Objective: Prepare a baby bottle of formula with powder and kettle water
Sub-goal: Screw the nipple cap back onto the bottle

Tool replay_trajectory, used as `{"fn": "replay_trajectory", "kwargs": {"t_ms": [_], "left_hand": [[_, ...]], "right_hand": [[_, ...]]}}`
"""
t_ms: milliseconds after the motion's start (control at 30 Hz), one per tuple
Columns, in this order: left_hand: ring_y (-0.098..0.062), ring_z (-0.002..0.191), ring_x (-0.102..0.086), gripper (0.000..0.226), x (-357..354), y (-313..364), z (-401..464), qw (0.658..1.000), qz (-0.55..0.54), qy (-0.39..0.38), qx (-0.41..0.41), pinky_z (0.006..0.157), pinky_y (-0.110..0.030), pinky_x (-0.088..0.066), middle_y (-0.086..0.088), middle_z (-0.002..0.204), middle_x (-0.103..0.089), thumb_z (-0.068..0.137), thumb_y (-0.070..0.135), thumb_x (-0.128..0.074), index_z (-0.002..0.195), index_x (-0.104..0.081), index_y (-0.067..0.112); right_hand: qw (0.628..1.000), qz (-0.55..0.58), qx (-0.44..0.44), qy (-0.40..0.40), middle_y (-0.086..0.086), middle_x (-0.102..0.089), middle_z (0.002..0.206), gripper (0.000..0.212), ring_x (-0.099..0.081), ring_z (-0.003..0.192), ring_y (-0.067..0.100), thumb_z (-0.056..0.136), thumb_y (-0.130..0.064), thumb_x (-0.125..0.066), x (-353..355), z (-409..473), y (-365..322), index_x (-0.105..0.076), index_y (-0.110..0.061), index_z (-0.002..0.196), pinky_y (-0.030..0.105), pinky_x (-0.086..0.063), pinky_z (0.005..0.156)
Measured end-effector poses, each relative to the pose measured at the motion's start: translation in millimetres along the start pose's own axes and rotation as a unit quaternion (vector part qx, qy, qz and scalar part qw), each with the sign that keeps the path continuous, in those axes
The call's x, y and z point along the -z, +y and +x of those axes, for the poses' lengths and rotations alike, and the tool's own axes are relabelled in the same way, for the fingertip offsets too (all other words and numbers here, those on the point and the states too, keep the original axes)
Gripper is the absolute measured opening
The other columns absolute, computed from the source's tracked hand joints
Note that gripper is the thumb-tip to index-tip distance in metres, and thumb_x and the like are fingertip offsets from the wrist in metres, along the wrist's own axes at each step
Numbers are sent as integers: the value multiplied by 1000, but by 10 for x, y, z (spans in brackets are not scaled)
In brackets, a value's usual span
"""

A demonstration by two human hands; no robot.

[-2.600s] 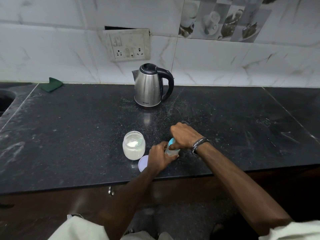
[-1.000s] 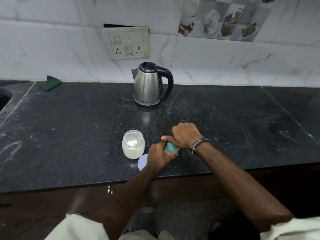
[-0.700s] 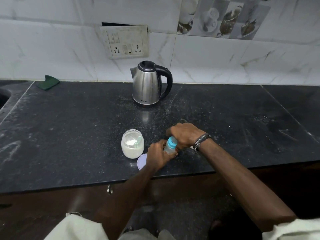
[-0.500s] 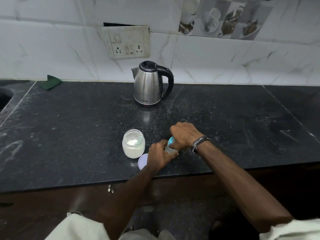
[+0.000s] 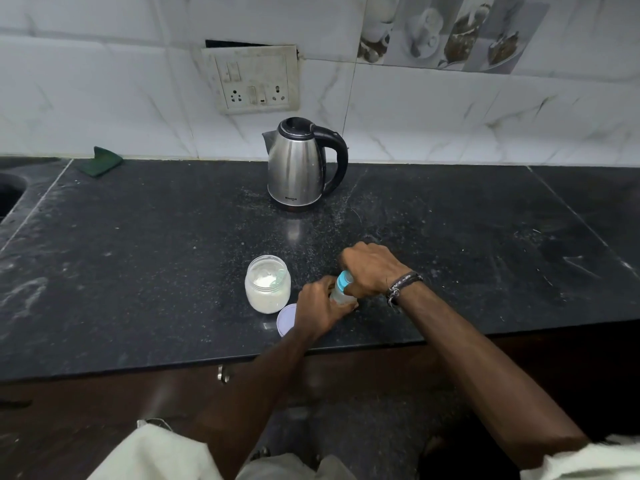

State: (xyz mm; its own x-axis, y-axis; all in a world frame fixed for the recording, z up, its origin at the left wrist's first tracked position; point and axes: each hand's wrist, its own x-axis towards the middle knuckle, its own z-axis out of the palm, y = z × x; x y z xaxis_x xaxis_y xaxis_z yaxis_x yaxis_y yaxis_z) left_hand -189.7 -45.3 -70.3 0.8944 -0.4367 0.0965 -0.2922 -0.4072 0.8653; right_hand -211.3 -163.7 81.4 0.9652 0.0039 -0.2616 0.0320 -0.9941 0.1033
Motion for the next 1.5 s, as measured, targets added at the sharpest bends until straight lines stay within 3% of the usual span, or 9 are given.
{"fn": "replay_trajectory", "kwargs": {"t_ms": [167,300,500,600,700,833,1067,1300,1500], "left_hand": [[-14,81,-71,53,-17,-11,-4,1000,12,7,-3,72,-42,-56,3,88,-75,63,55,-82,100,-69,20],[-12,87,-72,56,-8,-16,6,1000,5,-2,-8,76,-41,-57,5,95,-76,62,56,-82,106,-68,24],[-13,82,-70,53,13,22,0,1000,12,1,-1,74,-40,-56,2,91,-76,67,51,-83,103,-69,16],[-12,81,-70,54,-2,8,-6,1000,8,6,-2,72,-40,-56,4,89,-76,66,56,-79,101,-69,17],[-12,76,-69,48,-14,7,-6,1000,17,21,-4,69,-38,-55,3,83,-75,65,52,-81,96,-70,17],[-12,75,-70,45,-20,19,-5,999,25,35,-12,67,-32,-53,3,84,-76,64,45,-87,95,-71,18],[-11,80,-71,53,-16,20,16,1000,19,10,-1,73,-38,-56,4,87,-77,62,56,-81,100,-71,21],[-16,80,-69,45,18,50,-1,1000,27,9,4,74,-40,-55,1,86,-75,68,47,-84,95,-69,15],[-16,70,-67,46,22,70,-5,999,38,11,3,65,-40,-54,3,77,-72,64,49,-84,88,-68,14]], "right_hand": [[998,30,-39,29,11,-63,95,42,-63,92,32,75,-49,-71,-56,32,7,-46,-15,73,34,-40,67],[998,9,-60,32,13,-67,107,47,-64,100,33,78,-53,-70,-50,89,-55,-65,-10,97,38,-50,79],[999,-27,3,-38,12,-66,111,49,-64,100,31,76,-46,-77,45,98,-19,-62,-11,106,38,-50,80],[999,-20,30,-17,12,-66,105,42,-62,90,30,74,-45,-76,-3,55,74,-61,-12,95,36,-46,72],[1000,21,11,14,11,-63,92,45,-48,75,24,75,-52,-69,-90,40,126,-44,-16,73,32,-35,65],[994,84,-56,48,5,-52,76,56,-55,74,27,75,-61,-68,-167,16,53,-35,-18,61,33,-39,62],[978,118,-144,93,17,-67,108,43,-63,101,36,82,-50,-65,-275,25,-100,-63,-9,94,39,-49,80],[1000,14,-4,0,12,-63,114,51,-62,100,32,79,-48,-71,-143,-6,47,-54,-13,113,35,-37,71],[998,56,-14,36,7,-61,91,43,-51,77,25,73,-50,-72,-175,5,109,-50,-14,80,32,-33,63]]}}
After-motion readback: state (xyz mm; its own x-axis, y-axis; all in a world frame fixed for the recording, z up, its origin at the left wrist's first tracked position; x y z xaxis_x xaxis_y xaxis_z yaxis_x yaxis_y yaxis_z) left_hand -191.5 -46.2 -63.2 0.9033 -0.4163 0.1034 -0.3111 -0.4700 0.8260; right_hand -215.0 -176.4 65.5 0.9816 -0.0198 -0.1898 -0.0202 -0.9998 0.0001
